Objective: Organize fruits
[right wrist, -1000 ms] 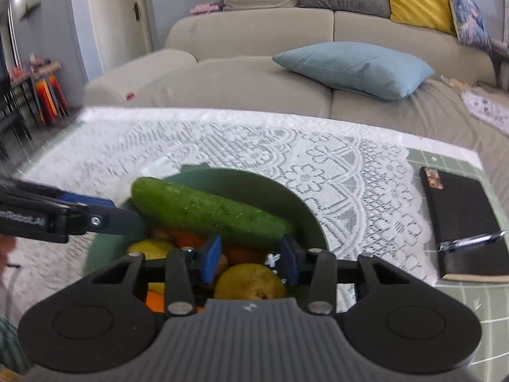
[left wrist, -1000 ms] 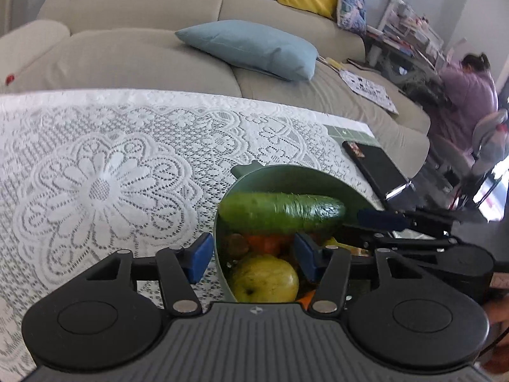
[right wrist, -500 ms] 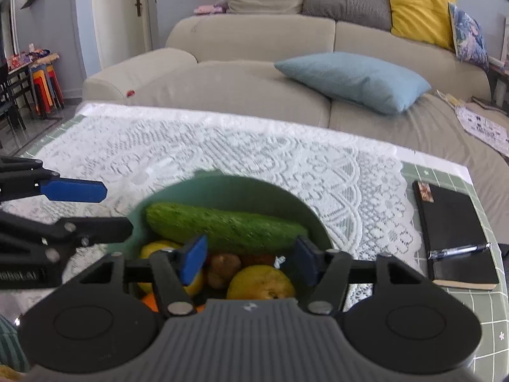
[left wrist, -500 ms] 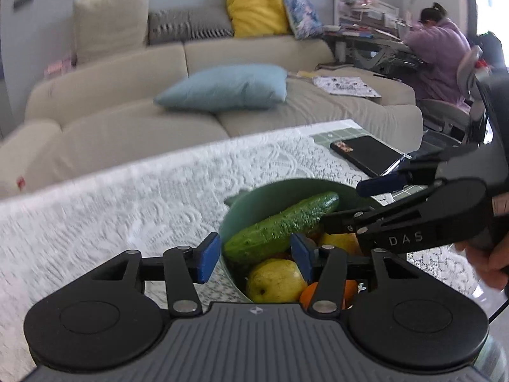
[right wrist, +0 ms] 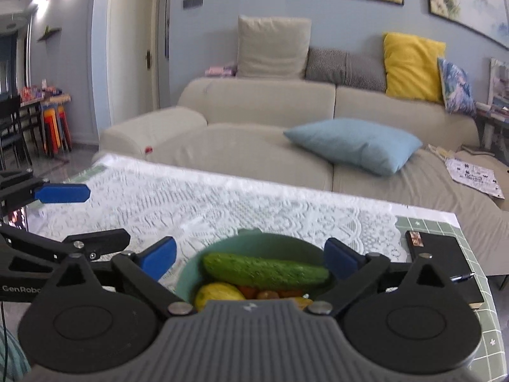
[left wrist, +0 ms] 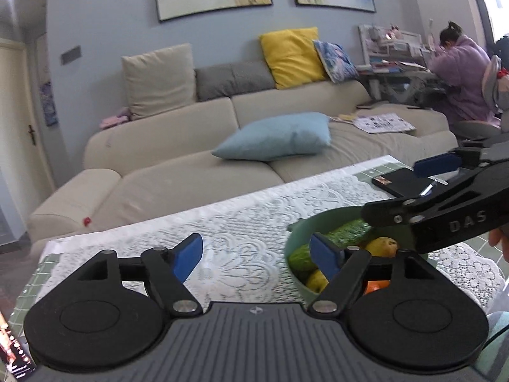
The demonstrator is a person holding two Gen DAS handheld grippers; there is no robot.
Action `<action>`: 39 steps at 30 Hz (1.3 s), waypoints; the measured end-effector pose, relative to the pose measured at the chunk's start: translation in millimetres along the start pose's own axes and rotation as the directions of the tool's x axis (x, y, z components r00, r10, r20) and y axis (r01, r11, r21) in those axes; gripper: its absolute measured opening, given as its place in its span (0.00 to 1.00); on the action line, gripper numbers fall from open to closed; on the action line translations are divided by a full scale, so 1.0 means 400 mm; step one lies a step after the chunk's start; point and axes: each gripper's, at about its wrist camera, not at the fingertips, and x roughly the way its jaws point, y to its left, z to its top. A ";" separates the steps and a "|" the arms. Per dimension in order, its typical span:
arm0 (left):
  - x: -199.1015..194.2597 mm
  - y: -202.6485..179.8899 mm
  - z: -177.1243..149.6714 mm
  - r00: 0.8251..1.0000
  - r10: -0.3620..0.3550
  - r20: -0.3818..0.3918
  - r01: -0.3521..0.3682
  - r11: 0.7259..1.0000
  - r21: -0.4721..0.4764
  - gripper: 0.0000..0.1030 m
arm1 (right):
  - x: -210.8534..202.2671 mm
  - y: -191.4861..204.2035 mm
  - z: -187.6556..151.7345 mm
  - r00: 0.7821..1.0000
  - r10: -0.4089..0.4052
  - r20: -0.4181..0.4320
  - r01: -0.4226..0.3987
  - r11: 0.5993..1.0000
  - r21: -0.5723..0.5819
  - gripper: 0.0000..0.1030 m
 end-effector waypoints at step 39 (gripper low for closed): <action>0.056 0.006 -0.201 0.987 0.051 -0.152 -0.065 0.994 -0.087 0.93 | -0.018 0.072 -0.231 0.996 -0.052 0.071 0.043 0.991 0.125 0.96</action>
